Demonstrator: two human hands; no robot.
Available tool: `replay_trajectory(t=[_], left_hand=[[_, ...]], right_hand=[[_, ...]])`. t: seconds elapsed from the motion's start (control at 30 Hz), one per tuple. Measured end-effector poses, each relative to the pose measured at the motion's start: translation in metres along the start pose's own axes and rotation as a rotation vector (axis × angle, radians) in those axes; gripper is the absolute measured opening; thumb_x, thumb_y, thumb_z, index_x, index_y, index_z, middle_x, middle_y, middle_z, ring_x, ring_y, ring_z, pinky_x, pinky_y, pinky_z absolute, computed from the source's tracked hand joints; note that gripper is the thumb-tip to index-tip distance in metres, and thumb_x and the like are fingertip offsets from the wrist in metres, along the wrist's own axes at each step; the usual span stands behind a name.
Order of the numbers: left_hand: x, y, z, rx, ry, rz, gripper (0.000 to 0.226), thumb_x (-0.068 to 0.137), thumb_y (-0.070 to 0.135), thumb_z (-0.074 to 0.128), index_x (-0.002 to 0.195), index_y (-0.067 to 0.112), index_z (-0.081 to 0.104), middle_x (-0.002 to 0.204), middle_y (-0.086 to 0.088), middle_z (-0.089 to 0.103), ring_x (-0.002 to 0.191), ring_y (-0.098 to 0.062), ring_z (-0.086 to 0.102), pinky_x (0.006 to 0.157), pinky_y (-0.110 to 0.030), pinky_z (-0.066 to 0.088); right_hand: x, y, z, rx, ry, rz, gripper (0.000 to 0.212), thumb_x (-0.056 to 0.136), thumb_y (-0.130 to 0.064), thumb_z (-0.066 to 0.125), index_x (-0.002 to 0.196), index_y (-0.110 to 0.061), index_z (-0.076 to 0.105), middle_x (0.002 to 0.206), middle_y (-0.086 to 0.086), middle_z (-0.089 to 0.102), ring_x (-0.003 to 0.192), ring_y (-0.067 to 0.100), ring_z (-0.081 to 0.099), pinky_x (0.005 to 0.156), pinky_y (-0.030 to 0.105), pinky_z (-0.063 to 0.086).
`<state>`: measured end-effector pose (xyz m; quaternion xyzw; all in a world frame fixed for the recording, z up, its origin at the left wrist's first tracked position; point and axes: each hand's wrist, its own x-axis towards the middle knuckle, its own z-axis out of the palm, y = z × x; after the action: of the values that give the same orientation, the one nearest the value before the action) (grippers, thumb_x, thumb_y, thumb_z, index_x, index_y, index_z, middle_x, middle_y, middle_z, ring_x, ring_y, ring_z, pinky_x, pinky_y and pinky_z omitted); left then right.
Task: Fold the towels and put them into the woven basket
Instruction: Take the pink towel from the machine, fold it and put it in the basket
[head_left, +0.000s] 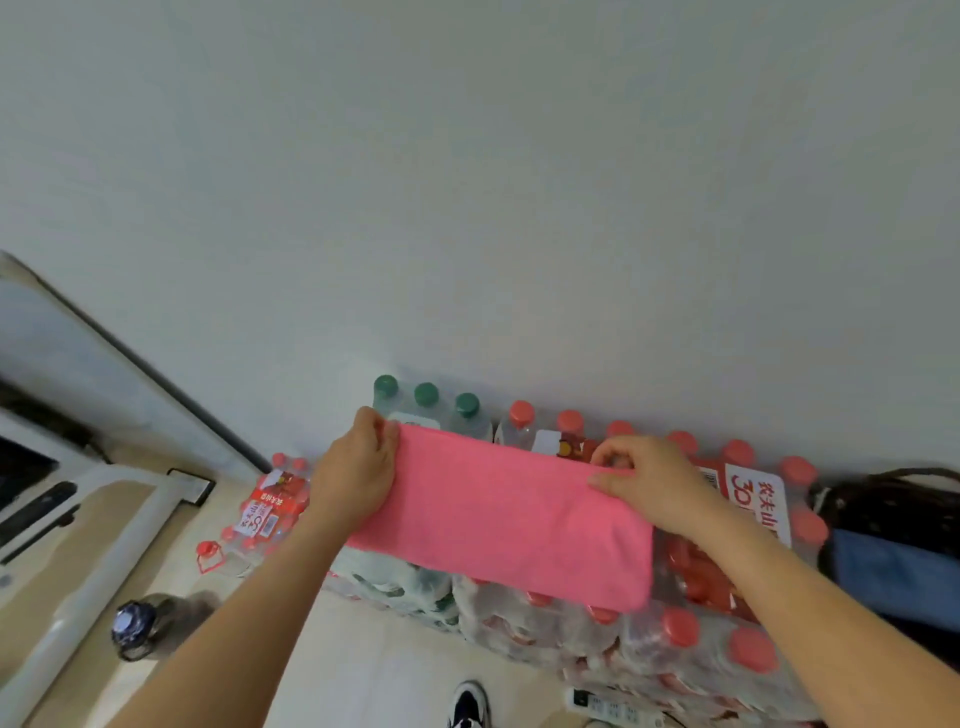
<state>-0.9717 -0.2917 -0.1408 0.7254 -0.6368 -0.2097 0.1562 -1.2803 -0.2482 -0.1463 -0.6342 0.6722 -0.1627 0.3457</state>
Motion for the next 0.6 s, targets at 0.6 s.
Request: replay_trajectory(t=[0.6], left_hand=[[0.051, -0.038, 0.009, 0.161, -0.007, 0.448, 0.028, 0.086, 0.03, 0.067, 0.114, 0.025, 0.066, 0.11, -0.001, 0.056, 0.102, -0.022, 0.046, 0.081, -0.04, 0.047]], right_hand=[[0.022, -0.001, 0.01, -0.42, 0.035, -0.194, 0.031, 0.08, -0.044, 0.067, 0.11, -0.035, 0.063, 0.091, -0.017, 0.049, 0.094, 0.01, 0.05, 0.078, 0.032, 0.033]])
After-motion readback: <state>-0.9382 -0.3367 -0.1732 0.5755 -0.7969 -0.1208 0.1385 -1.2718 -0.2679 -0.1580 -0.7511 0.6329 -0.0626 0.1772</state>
